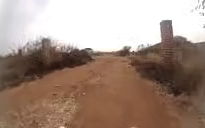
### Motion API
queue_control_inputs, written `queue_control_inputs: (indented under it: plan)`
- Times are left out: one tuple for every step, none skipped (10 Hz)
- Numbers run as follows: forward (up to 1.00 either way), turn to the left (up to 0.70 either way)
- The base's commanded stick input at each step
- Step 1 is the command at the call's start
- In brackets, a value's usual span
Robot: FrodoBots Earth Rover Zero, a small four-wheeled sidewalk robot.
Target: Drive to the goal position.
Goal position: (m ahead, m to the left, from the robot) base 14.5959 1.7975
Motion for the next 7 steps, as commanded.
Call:
queue_control_inputs:
  plan:
    - [0.5, 0.0]
    - [0.5, 0.0]
    - [0.5, 0.0]
    - [0.5, 0.0]
    - [0.5, 0.0]
    - [0.5, 0.0]
    - [0.5, 0.0]
